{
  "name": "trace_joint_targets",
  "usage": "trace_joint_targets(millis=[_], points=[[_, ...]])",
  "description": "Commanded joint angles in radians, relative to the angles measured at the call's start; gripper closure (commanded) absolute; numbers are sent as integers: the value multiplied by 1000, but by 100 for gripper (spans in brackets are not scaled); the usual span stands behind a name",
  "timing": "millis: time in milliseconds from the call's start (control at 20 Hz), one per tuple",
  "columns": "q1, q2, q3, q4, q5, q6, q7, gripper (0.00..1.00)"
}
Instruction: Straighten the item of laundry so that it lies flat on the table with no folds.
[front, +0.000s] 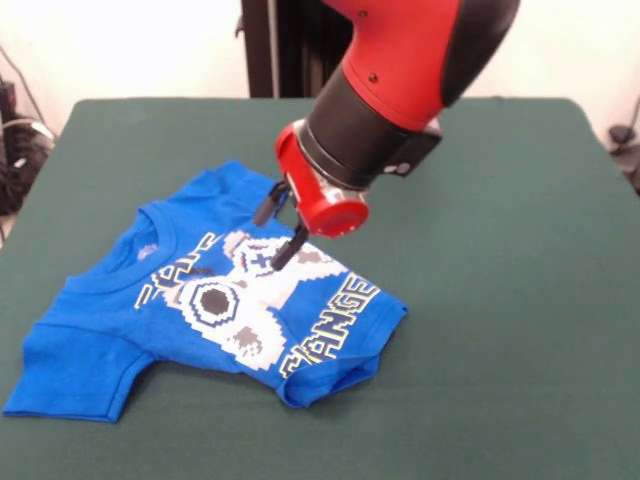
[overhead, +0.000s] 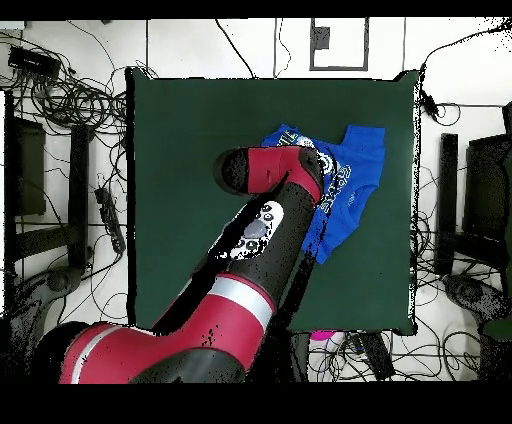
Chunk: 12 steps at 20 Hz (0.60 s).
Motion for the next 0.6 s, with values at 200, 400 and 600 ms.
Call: trace_joint_targets(millis=[200, 400, 600], points=[[44, 60, 158, -16, 41, -56, 74, 0], [37, 83, 172, -29, 52, -107, 88, 0], [37, 97, 171, -41, 51, -155, 103, 0]])
